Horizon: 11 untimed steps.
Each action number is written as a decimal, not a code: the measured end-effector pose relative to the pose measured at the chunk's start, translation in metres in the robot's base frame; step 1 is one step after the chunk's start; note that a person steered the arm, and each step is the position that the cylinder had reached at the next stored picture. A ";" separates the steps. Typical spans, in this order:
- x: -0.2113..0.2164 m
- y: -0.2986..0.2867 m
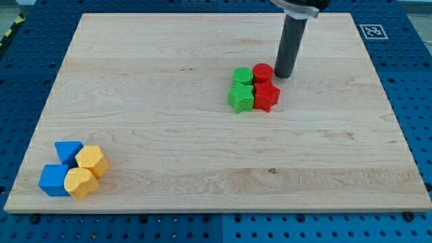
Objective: Move the arm away from the red circle
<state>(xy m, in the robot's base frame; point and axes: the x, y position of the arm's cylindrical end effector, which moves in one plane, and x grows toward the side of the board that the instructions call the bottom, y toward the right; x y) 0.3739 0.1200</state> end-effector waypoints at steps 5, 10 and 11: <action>-0.013 0.000; -0.013 0.012; -0.004 0.011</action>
